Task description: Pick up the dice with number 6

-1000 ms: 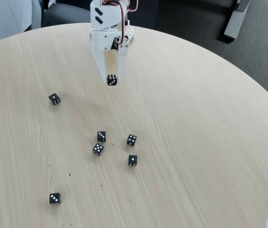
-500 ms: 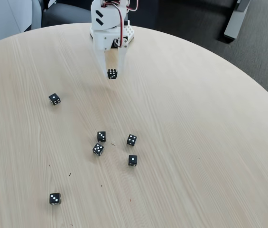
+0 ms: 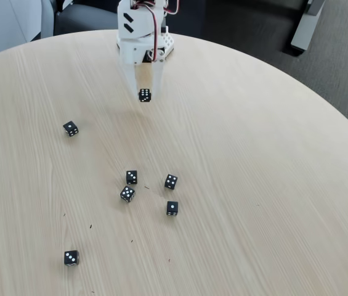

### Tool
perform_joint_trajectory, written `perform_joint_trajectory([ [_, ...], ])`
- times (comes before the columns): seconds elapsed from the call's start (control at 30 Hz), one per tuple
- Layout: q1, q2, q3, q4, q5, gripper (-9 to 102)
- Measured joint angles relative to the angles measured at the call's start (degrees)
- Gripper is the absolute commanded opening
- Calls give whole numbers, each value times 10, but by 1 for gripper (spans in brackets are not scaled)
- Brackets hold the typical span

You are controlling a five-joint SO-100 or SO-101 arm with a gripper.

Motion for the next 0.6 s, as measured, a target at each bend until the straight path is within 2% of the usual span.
perform_joint_trajectory([
  [0.6,2,0,2,0,62,0],
])
